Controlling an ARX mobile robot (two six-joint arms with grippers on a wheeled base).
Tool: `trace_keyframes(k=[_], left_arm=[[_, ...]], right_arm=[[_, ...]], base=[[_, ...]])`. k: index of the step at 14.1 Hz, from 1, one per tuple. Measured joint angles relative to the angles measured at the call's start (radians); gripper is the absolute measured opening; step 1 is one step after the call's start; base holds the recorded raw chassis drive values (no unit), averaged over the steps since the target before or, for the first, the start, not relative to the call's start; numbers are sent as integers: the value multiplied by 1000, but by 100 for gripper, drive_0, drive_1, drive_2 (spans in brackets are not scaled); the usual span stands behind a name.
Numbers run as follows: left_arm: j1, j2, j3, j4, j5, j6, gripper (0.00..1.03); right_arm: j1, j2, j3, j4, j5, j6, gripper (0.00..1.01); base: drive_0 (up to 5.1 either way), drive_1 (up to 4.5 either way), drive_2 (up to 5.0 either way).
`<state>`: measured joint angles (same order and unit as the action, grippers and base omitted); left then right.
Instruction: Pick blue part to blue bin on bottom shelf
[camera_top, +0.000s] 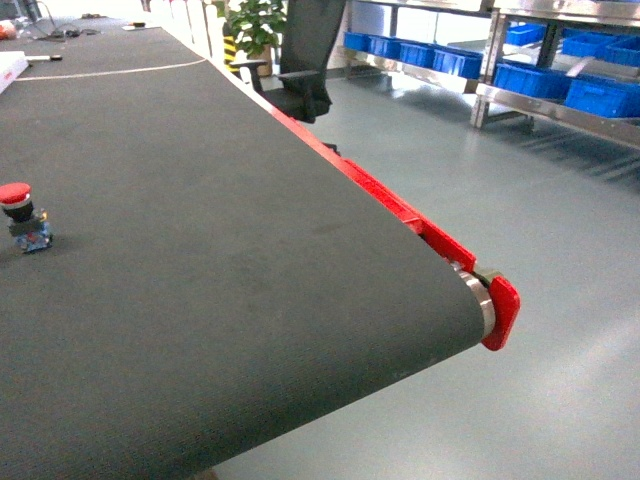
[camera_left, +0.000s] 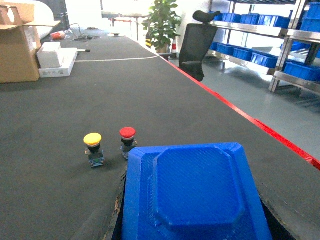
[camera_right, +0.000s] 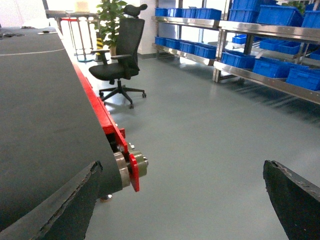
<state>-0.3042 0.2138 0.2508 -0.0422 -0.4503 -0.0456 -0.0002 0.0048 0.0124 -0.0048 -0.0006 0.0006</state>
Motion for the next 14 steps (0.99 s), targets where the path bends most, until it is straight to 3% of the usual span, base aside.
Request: trace_keyframes(k=[14], left_arm=[[0, 0, 0, 0, 0, 0, 44]], right_arm=[[0, 0, 0, 0, 0, 0, 98]], base=[[-156, -156, -156]])
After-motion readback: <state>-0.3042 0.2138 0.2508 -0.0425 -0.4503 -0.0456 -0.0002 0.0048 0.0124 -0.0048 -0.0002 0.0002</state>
